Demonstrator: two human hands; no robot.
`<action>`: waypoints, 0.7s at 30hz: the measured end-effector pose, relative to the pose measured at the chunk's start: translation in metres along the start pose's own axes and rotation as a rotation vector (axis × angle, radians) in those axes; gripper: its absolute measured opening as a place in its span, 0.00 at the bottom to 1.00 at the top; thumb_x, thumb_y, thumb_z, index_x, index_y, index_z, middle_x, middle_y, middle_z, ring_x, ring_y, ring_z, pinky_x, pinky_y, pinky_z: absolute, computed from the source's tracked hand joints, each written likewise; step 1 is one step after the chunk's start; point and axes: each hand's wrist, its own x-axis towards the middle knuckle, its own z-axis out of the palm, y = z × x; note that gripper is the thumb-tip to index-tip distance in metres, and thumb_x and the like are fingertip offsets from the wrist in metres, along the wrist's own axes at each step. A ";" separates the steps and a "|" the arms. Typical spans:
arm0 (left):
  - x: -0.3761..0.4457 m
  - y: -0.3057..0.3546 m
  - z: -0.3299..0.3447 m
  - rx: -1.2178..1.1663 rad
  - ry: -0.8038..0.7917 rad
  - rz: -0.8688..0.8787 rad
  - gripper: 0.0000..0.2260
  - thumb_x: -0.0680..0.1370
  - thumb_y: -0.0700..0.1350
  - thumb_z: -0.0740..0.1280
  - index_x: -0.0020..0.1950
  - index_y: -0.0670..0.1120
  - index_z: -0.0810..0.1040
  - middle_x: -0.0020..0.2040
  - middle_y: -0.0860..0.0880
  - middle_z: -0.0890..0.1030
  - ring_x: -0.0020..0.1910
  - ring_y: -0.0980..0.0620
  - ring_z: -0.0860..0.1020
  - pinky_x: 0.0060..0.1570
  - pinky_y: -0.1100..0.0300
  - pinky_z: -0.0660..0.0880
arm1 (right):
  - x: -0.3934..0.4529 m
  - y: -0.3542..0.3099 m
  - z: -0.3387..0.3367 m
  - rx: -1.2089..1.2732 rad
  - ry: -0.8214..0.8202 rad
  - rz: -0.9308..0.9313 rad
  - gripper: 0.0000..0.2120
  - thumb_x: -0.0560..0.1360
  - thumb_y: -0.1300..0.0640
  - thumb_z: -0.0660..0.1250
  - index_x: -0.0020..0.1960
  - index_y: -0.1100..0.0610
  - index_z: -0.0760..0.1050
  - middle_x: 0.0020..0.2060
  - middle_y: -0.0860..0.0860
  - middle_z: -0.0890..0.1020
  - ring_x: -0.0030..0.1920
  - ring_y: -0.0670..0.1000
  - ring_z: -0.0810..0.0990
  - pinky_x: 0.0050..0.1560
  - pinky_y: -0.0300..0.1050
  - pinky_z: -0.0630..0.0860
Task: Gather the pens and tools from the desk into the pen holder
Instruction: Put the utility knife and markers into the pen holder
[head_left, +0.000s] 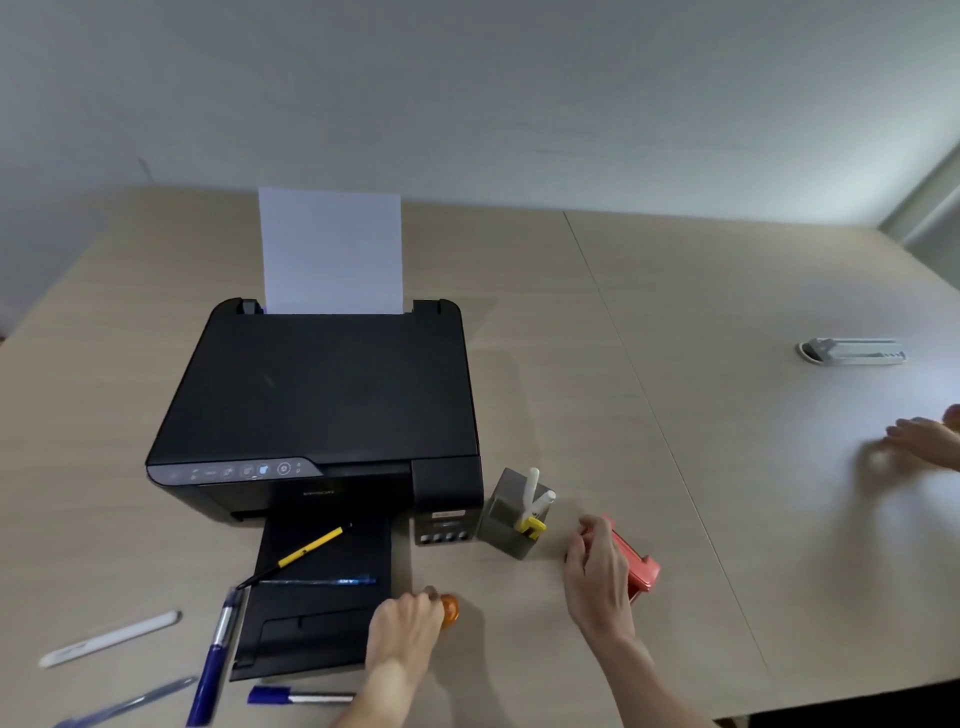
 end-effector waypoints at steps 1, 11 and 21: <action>0.001 0.000 -0.001 -0.009 -0.001 -0.007 0.19 0.76 0.35 0.67 0.66 0.39 0.67 0.53 0.44 0.81 0.50 0.45 0.81 0.42 0.54 0.75 | -0.003 0.003 0.002 0.009 -0.010 0.015 0.08 0.78 0.63 0.59 0.51 0.51 0.69 0.40 0.49 0.79 0.42 0.51 0.78 0.42 0.41 0.70; 0.005 0.014 -0.006 -0.196 0.141 0.193 0.19 0.78 0.50 0.67 0.65 0.45 0.67 0.61 0.43 0.74 0.48 0.44 0.82 0.39 0.54 0.76 | -0.025 0.019 0.002 0.014 -0.049 0.120 0.06 0.77 0.64 0.59 0.49 0.55 0.71 0.37 0.51 0.78 0.40 0.53 0.78 0.38 0.46 0.70; 0.023 0.044 -0.075 -0.775 0.535 0.117 0.24 0.81 0.58 0.60 0.74 0.49 0.64 0.57 0.51 0.76 0.47 0.53 0.81 0.44 0.58 0.80 | -0.032 0.014 -0.001 0.006 -0.057 0.181 0.07 0.78 0.64 0.59 0.49 0.52 0.70 0.40 0.51 0.79 0.41 0.49 0.77 0.36 0.43 0.70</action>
